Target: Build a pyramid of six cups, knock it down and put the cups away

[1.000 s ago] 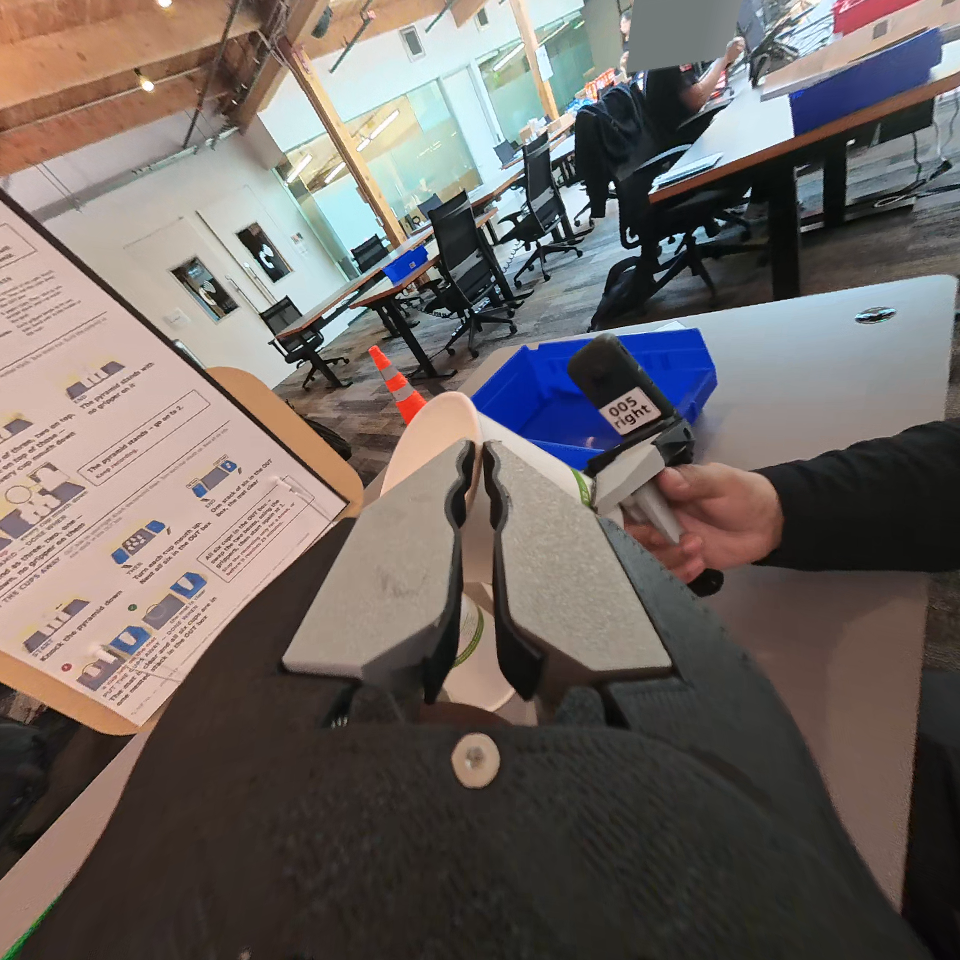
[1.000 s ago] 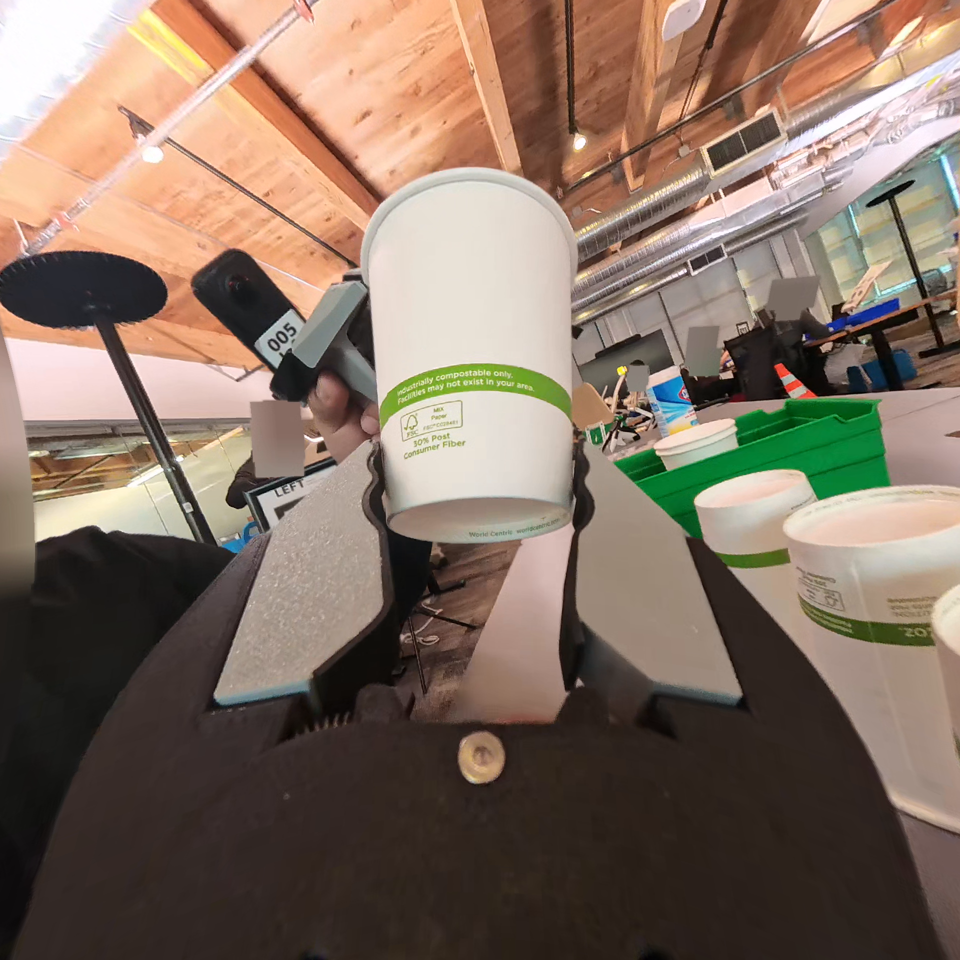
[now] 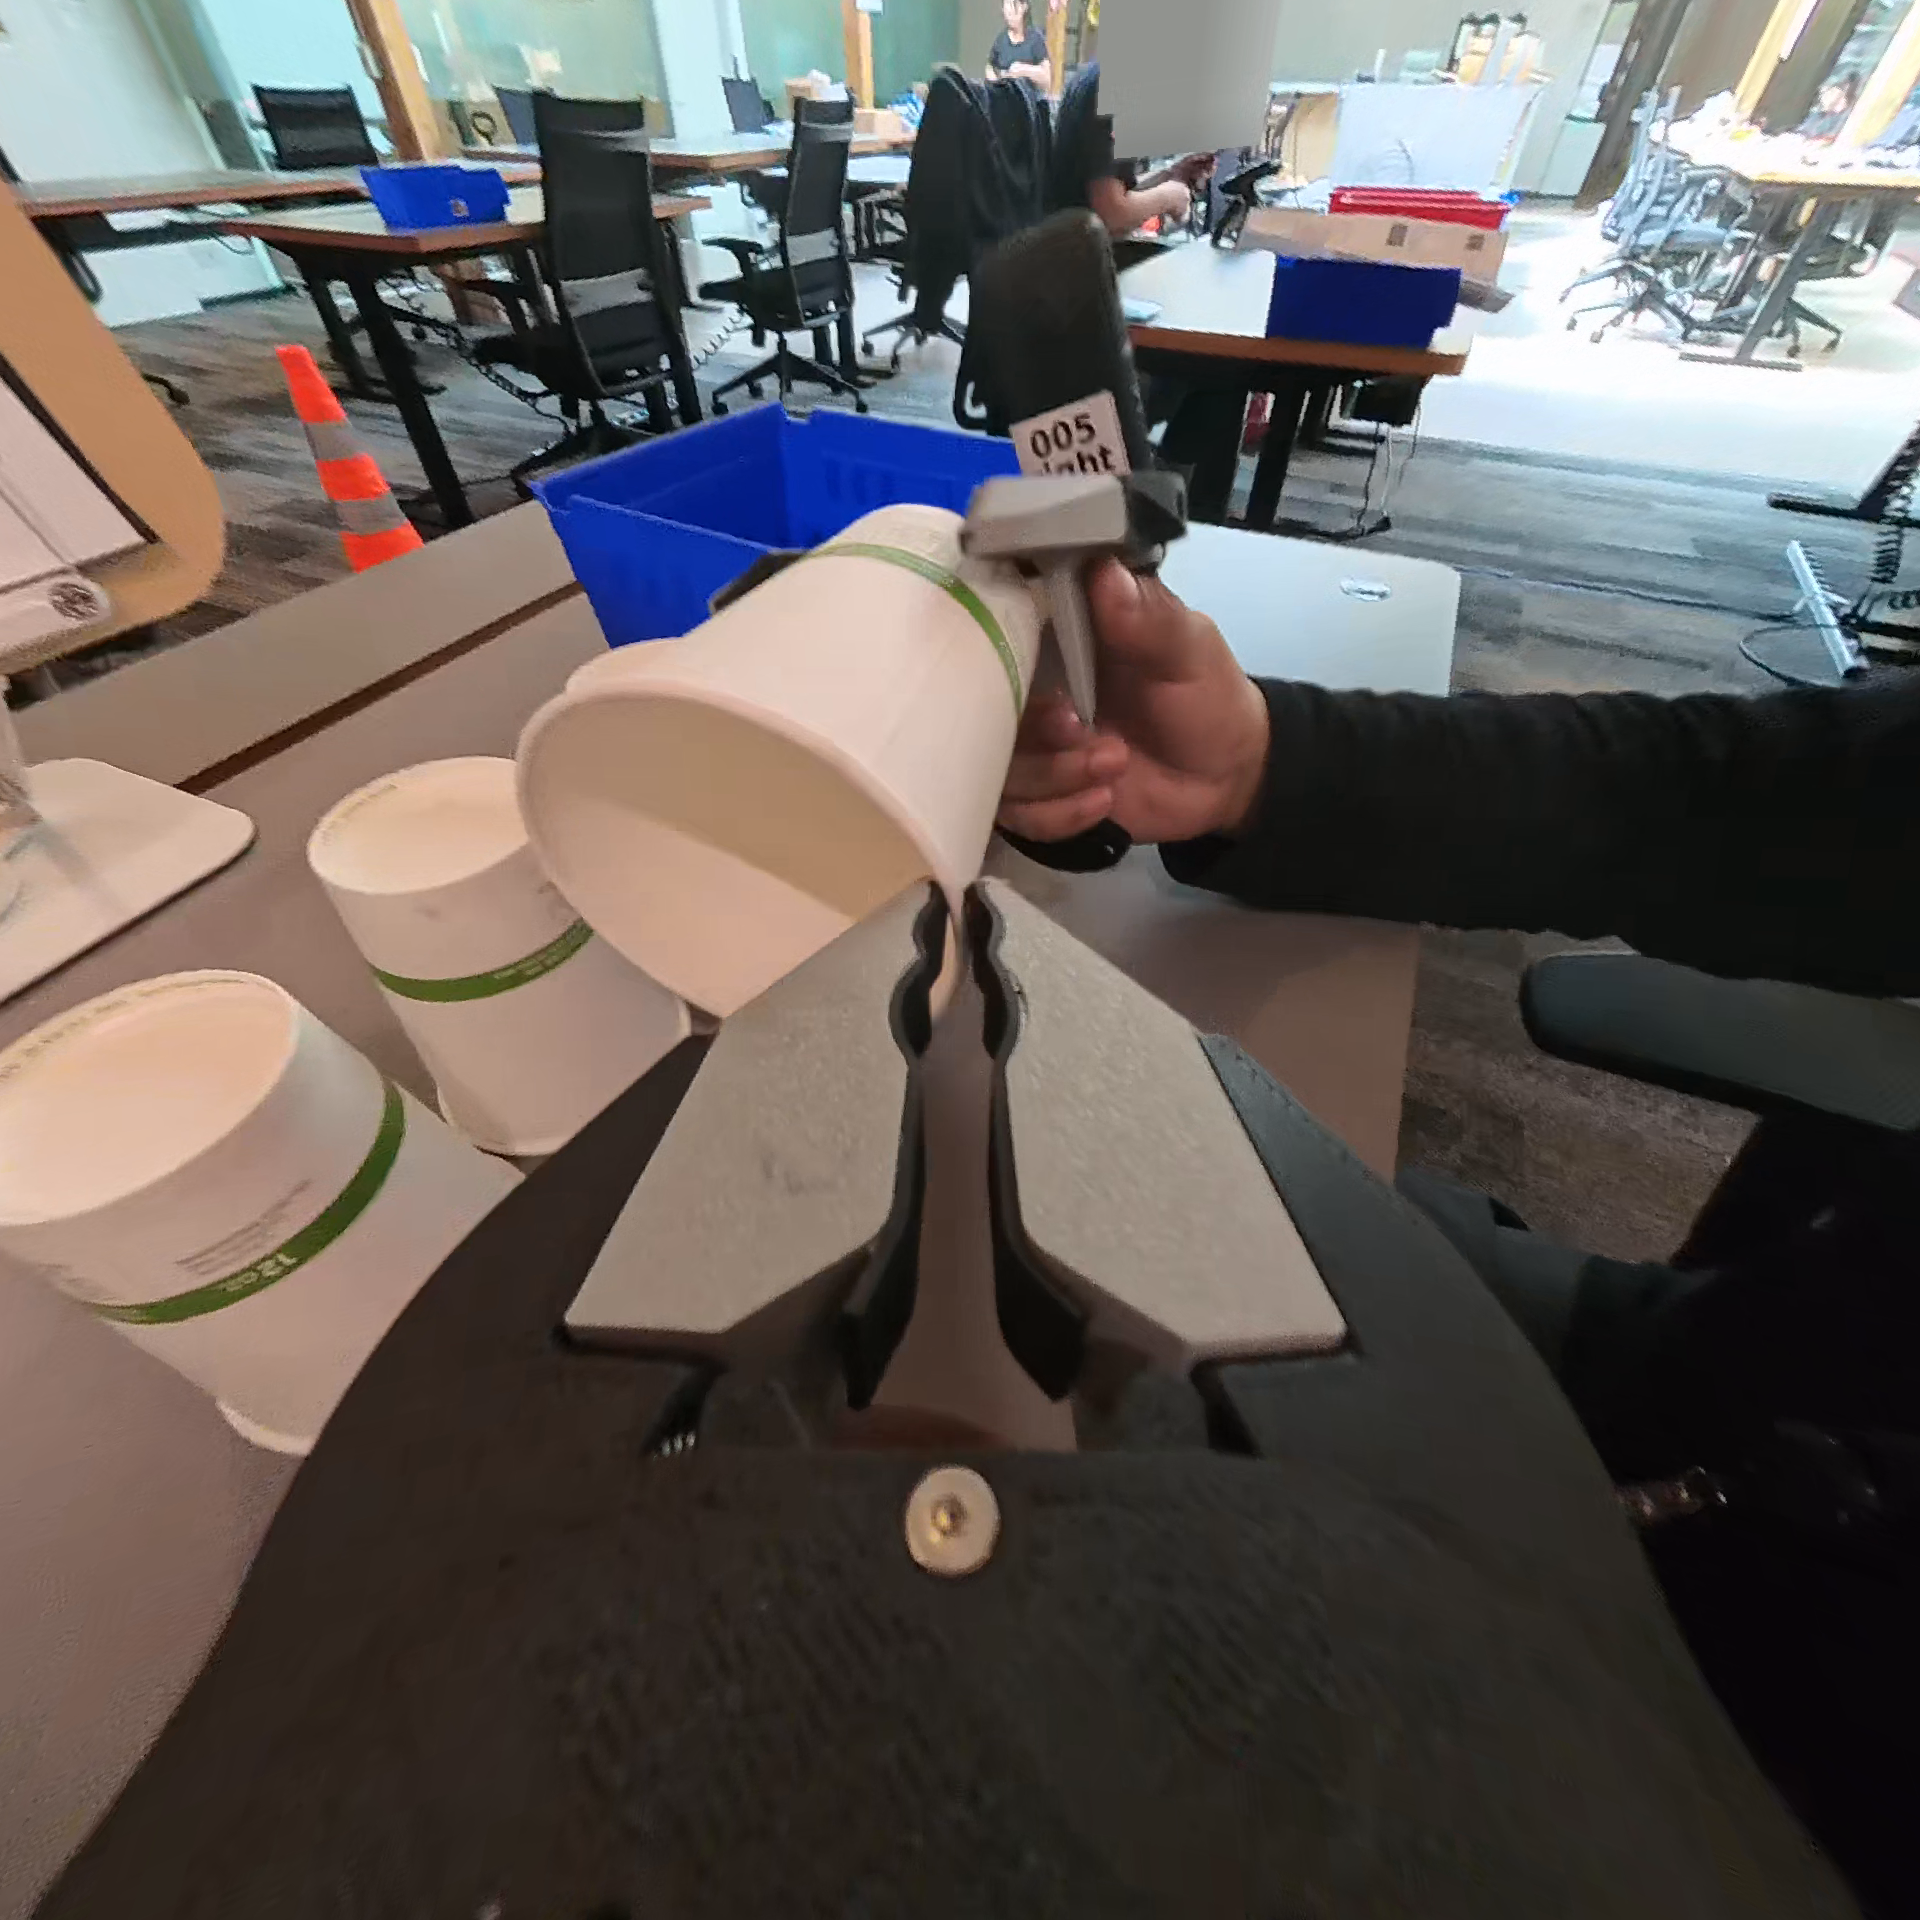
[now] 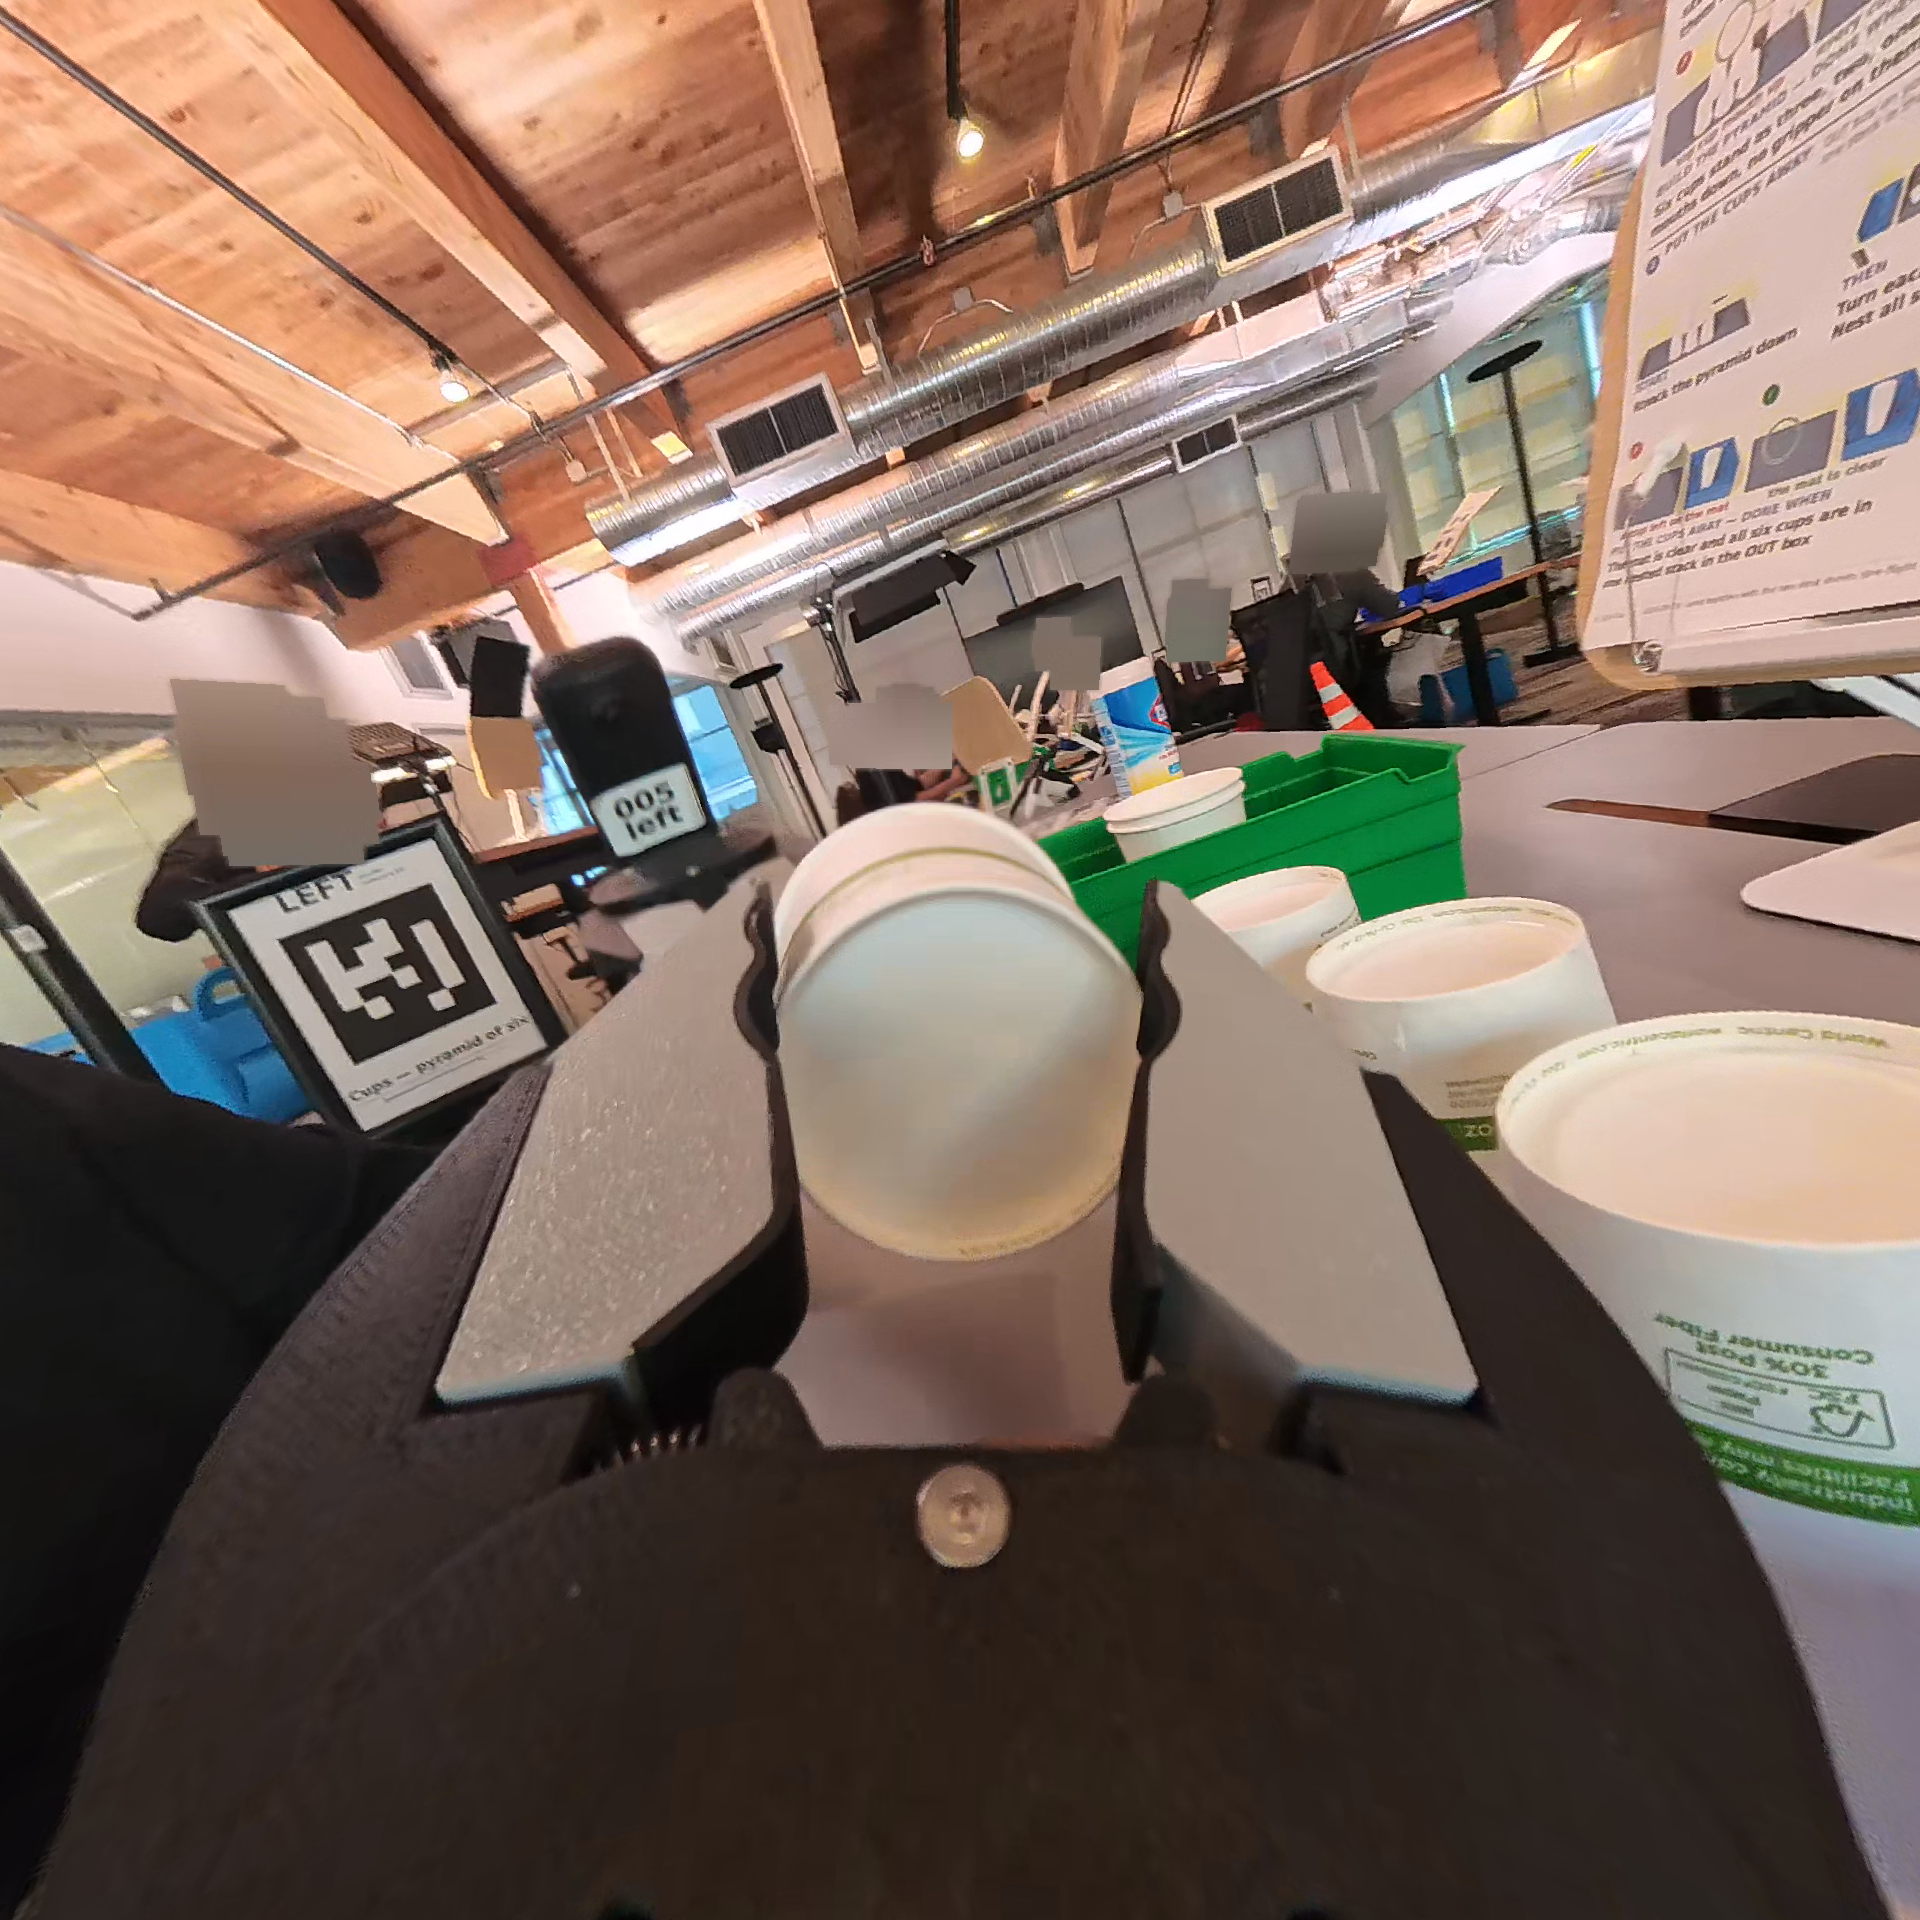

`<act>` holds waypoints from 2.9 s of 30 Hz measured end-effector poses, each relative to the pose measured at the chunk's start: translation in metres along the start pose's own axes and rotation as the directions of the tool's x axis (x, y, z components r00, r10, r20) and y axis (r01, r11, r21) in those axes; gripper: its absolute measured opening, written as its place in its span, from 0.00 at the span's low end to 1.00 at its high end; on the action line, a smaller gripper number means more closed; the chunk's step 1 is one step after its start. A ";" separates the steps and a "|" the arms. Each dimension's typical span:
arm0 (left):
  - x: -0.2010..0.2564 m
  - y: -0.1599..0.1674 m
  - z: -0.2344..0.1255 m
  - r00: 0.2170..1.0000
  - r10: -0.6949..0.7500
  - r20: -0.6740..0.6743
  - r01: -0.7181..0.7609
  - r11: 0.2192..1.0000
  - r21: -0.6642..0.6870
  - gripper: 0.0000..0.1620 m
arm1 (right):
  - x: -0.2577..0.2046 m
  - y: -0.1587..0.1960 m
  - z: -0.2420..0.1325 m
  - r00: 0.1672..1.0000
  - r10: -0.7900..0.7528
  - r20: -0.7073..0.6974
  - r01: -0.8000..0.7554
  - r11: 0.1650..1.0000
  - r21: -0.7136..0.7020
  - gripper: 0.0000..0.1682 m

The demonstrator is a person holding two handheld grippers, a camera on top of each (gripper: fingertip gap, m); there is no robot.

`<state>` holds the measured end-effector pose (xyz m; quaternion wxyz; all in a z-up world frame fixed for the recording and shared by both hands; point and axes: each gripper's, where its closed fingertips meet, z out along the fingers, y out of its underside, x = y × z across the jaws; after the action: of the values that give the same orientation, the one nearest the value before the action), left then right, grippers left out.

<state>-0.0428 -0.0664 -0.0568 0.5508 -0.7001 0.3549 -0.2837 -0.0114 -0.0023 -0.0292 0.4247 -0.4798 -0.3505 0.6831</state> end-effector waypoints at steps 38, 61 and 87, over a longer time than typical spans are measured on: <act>0.030 0.015 0.044 0.990 -0.128 -0.056 0.137 0.965 0.223 0.01 | -0.012 0.009 0.010 0.997 0.035 0.065 -0.035 0.999 -0.004 0.52; 0.038 0.034 0.038 0.972 -0.167 -0.166 0.193 0.970 0.151 0.12 | -0.020 0.024 0.015 0.992 -0.122 0.040 0.127 0.980 -0.153 0.52; 0.023 0.036 0.027 0.923 -0.321 -0.212 0.355 0.923 0.147 0.10 | -0.015 0.035 0.016 0.982 -0.187 0.022 0.188 0.963 -0.193 0.50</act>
<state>-0.0149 -0.0745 -0.0983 0.5199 -0.6682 0.2502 -0.4696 -0.0327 -0.0314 -0.0504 0.4380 -0.4823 -0.4601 0.6032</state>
